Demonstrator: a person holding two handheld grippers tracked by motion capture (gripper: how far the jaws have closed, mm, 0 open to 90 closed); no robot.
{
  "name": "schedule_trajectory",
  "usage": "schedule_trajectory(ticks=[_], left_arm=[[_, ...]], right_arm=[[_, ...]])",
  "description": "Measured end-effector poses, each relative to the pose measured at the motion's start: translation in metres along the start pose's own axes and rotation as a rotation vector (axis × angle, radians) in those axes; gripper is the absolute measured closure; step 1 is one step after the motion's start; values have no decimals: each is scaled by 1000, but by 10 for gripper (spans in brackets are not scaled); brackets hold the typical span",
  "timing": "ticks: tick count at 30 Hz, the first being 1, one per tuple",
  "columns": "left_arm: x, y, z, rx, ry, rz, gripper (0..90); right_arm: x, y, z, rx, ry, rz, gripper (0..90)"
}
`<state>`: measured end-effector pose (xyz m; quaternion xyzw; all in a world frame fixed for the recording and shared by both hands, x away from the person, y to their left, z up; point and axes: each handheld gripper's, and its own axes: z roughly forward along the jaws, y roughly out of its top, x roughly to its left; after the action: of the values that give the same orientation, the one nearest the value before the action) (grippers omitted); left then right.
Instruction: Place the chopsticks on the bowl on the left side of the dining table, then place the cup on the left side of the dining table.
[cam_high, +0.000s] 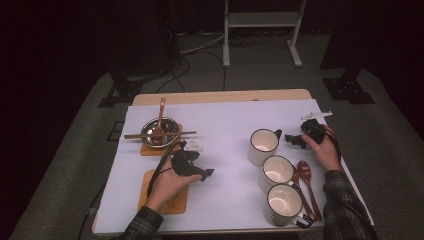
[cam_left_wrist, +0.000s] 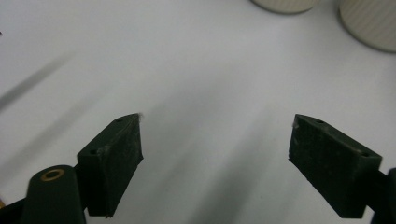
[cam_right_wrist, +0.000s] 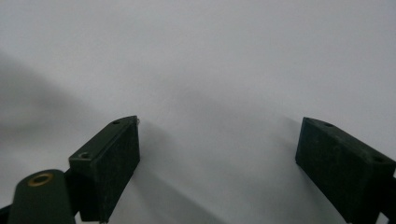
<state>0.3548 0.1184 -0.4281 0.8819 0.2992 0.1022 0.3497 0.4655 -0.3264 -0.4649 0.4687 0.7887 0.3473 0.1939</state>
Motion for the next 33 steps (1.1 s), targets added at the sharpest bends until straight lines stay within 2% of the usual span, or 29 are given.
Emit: schedule_trajectory(ticks=[2,4,7,9,10,15,25,27,29,33], left_arm=[[-2,-3,4,19,9,10,155],[-4,-4,6,45,19,19,115],[-5,-8,10,47,-3,3,114],[-6,-10,12,54,5,11,106],[-8,-11,15,68,21,24,104],[-10,-14,18,74,36,36,91],[-8,-23,19,10,28,45,65],[-8,-23,19,10,28,44,65],[-8,-23,19,10,28,45,65],[-8,-23,19,8,30,42,64]], right_arm=[[0,0,0,0,0,0,122],[0,0,0,0,0,0,122],[0,0,0,0,0,-1,122],[0,0,0,0,-1,-1,122],[0,0,0,0,-1,-1,122],[0,0,0,-1,-3,-4,123],[1,0,-1,-2,-6,-7,137],[1,0,-2,-6,-11,-7,173],[2,0,-5,-8,0,-6,257],[5,2,-14,-20,18,11,282]])
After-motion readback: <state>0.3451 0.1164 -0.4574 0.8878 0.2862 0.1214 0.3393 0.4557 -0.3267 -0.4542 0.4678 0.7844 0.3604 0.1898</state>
